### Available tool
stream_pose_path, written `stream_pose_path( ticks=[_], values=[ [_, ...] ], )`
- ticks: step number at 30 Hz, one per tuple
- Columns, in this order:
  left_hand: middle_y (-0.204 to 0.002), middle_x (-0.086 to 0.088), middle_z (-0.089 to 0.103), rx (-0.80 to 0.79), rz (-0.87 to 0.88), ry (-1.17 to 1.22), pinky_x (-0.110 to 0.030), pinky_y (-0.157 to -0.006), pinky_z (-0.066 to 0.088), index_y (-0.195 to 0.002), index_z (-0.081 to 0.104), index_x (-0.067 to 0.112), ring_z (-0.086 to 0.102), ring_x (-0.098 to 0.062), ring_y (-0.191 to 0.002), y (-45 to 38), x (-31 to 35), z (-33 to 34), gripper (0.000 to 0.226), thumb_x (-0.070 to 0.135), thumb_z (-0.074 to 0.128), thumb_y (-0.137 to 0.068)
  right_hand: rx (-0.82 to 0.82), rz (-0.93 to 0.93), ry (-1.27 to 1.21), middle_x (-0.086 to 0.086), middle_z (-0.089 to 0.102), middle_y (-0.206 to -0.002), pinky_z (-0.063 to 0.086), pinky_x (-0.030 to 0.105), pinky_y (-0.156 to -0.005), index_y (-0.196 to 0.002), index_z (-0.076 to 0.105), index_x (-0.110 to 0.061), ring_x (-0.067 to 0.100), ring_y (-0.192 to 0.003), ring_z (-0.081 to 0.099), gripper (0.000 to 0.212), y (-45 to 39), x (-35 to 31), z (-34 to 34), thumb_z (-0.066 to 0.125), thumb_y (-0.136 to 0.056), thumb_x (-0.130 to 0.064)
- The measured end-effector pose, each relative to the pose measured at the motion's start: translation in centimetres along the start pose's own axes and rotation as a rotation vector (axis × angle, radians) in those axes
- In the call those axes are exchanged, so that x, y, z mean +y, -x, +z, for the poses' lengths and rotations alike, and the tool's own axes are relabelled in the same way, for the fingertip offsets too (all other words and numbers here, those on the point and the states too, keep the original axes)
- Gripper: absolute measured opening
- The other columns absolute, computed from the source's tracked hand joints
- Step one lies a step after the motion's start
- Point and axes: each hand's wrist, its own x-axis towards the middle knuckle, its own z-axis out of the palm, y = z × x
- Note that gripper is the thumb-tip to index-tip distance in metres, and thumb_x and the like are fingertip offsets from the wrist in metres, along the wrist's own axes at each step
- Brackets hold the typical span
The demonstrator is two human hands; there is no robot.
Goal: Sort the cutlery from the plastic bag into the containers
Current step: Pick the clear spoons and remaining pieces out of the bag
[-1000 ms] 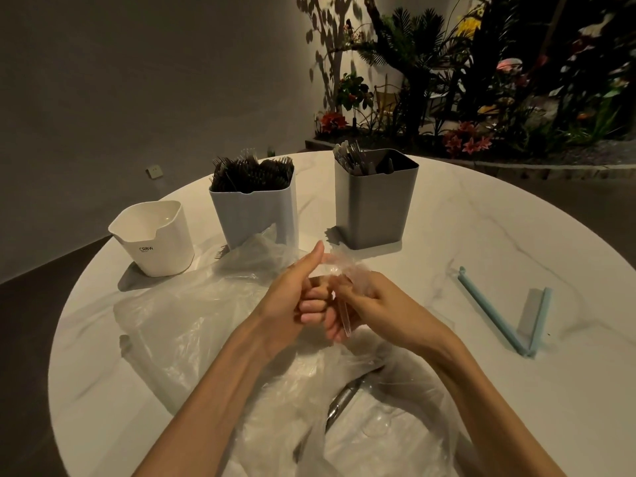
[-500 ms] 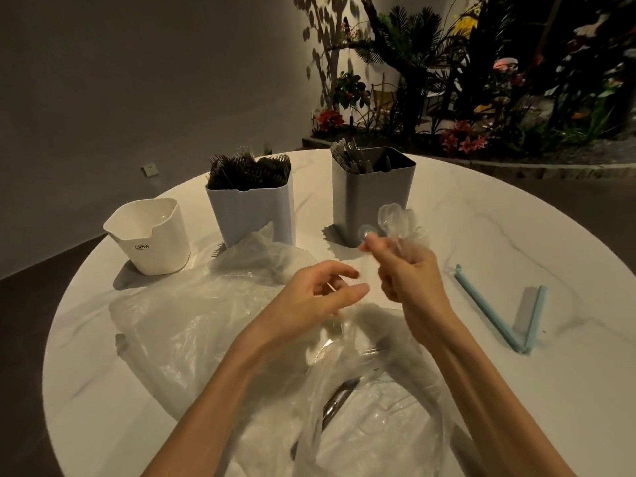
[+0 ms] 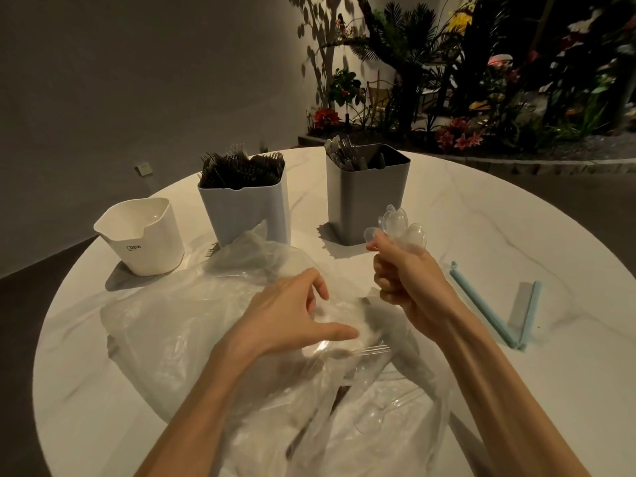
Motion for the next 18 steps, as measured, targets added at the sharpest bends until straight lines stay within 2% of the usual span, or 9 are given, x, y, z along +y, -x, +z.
stream_pose_path(
  ticks=[2,4,5,8,11,13,15,16,18],
  values=[
    [-0.082,0.015,0.057,-0.042,-0.014,-0.119,-0.027,-0.062,0.039,-0.102,0.054,0.036,0.053,-0.003,-0.073,0.0,-0.2,0.4,0.067,0.082,0.073,-0.058,-0.045,-0.015,0.038,-0.003,0.031,-0.059,0.023,0.021,-0.045,-0.086,0.056,-0.014,0.01,-0.05,0.023,0.036,0.2,-0.2,-0.2,0.068,-0.092,-0.048],
    [-0.08,0.015,0.058,-0.057,-0.014,-0.116,-0.024,-0.061,0.037,-0.094,0.062,0.035,0.053,-0.003,-0.073,-0.1,-0.5,0.7,0.052,0.075,0.076,-0.064,-0.13,-0.021,0.109,0.001,0.03,-0.06,0.022,0.022,-0.045,-0.079,0.058,-0.013,0.011,-0.05,0.022,0.037,0.5,-0.4,-0.5,0.076,-0.084,-0.045],
    [-0.077,0.015,0.059,-0.056,-0.009,-0.086,-0.022,-0.06,0.038,-0.088,0.066,0.034,0.053,-0.004,-0.07,-0.2,-0.6,0.8,0.042,0.069,0.077,-0.068,-0.183,-0.016,0.175,0.002,0.031,-0.059,0.023,0.021,-0.044,-0.082,0.065,-0.012,0.011,-0.05,0.023,0.033,0.7,-0.5,-0.7,0.077,-0.082,-0.044],
    [-0.067,0.012,0.059,-0.018,-0.008,0.076,-0.025,-0.057,0.042,-0.079,0.07,0.03,0.051,-0.004,-0.061,-0.4,-1.0,0.8,0.022,0.05,0.079,-0.078,-0.39,-0.03,0.549,-0.001,0.048,-0.056,0.033,0.018,-0.044,-0.091,0.077,-0.019,0.008,-0.048,0.038,0.023,1.3,-0.6,-1.4,0.078,-0.083,-0.04],
    [-0.069,0.004,0.064,0.05,-0.026,0.175,-0.031,-0.061,0.048,-0.077,0.072,0.028,0.053,-0.007,-0.062,-1.0,-1.7,0.5,0.016,0.04,0.078,-0.083,-0.555,0.009,0.869,-0.016,0.065,-0.072,0.049,0.014,-0.065,-0.092,0.08,-0.027,0.0,-0.071,0.06,0.023,1.5,-0.1,-1.4,0.084,-0.077,-0.044],
    [-0.069,0.001,0.065,0.043,-0.033,0.244,-0.032,-0.063,0.05,-0.076,0.073,0.027,0.054,-0.008,-0.063,-1.4,-2.2,0.5,0.014,0.037,0.079,-0.084,-0.542,0.086,0.992,-0.018,0.071,-0.086,0.057,0.027,-0.085,-0.095,0.078,-0.029,0.007,-0.087,0.066,0.04,1.1,0.8,-1.0,0.089,-0.066,-0.053],
    [-0.07,0.004,0.067,0.051,-0.046,0.31,-0.026,-0.065,0.049,-0.075,0.074,0.026,0.056,-0.007,-0.065,-1.5,-2.3,0.5,0.013,0.034,0.079,-0.084,-0.472,0.1,1.086,-0.01,0.074,-0.092,0.059,0.039,-0.089,-0.096,0.076,-0.026,0.017,-0.089,0.069,0.052,0.5,1.9,-0.8,0.09,-0.057,-0.058],
    [-0.073,0.004,0.069,0.071,-0.051,0.345,-0.022,-0.065,0.049,-0.076,0.075,0.024,0.059,-0.006,-0.066,-1.6,-2.2,0.5,0.012,0.032,0.08,-0.084,-0.45,0.088,1.099,-0.008,0.073,-0.092,0.059,0.04,-0.088,-0.096,0.075,-0.025,0.018,-0.088,0.069,0.053,0.3,2.1,-0.8,0.089,-0.057,-0.058],
    [-0.078,-0.001,0.074,0.126,-0.049,0.487,-0.02,-0.067,0.051,-0.081,0.076,0.014,0.065,-0.009,-0.071,-1.5,-2.0,0.2,0.015,0.028,0.08,-0.085,-0.421,0.03,1.03,-0.008,0.07,-0.087,0.059,0.032,-0.082,-0.096,0.075,-0.025,0.015,-0.084,0.066,0.047,0.2,2.1,-1.1,0.087,-0.063,-0.056]
  ],
)
